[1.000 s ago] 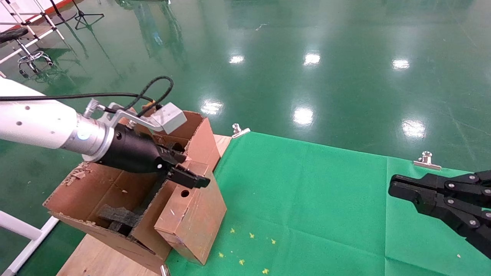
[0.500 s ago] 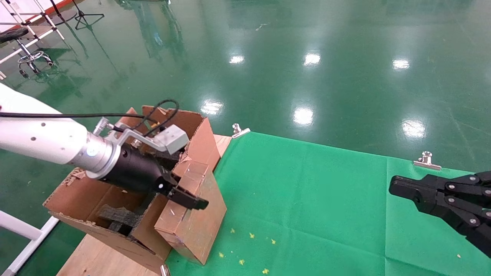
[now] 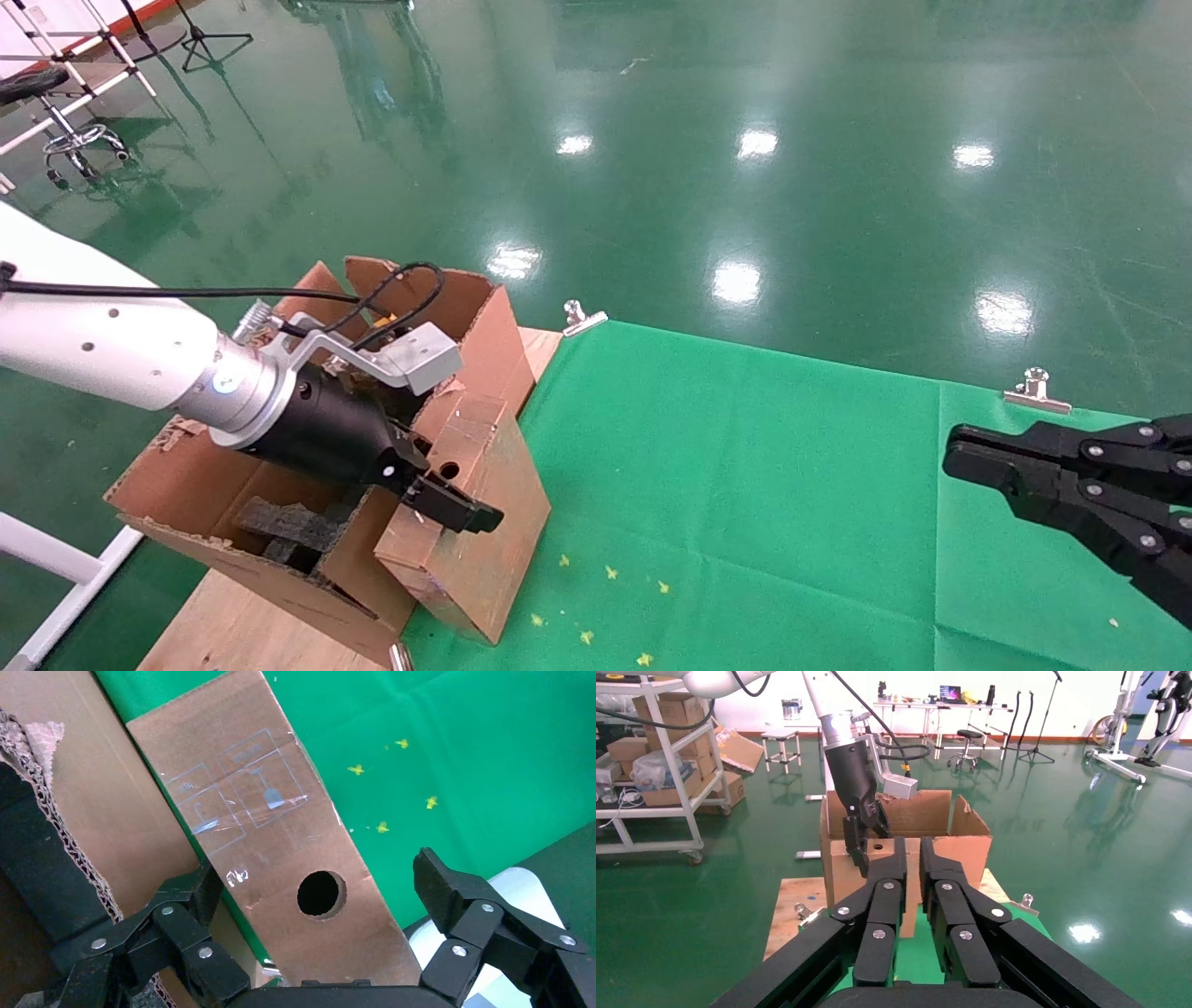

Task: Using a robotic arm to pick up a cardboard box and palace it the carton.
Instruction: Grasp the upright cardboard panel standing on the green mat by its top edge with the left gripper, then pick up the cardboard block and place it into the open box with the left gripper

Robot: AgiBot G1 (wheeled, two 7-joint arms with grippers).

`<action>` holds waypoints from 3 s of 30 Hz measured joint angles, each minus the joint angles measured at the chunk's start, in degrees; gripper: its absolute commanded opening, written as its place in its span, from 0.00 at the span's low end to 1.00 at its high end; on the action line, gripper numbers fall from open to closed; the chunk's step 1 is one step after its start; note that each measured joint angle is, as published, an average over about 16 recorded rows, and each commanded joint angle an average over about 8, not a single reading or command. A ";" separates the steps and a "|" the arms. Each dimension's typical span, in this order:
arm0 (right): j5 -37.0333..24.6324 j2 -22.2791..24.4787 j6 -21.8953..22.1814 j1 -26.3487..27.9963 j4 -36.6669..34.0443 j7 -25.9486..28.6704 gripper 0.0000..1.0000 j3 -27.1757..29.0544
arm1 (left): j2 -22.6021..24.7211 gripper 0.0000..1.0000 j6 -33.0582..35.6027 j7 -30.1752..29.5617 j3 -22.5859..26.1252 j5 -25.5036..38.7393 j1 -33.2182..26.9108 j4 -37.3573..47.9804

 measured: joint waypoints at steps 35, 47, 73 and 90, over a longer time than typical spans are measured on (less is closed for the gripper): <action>0.00 0.00 0.00 0.00 0.00 0.00 1.00 0.00 | -2.51 0.00 -2.16 2.83 -3.81 -1.61 -4.30 1.61; 0.00 0.00 0.00 0.00 0.00 -0.01 1.00 -0.01 | -9.49 0.00 -6.25 10.96 -9.90 0.34 -13.59 6.36; 0.01 0.00 0.00 0.00 0.00 -0.01 1.00 -0.01 | -6.88 0.00 -19.27 35.04 -5.41 8.64 -5.28 44.93; 0.02 0.01 0.01 0.00 -0.01 -0.01 1.00 -0.02 | 3.54 0.12 -27.80 38.92 -3.54 11.70 -5.63 64.68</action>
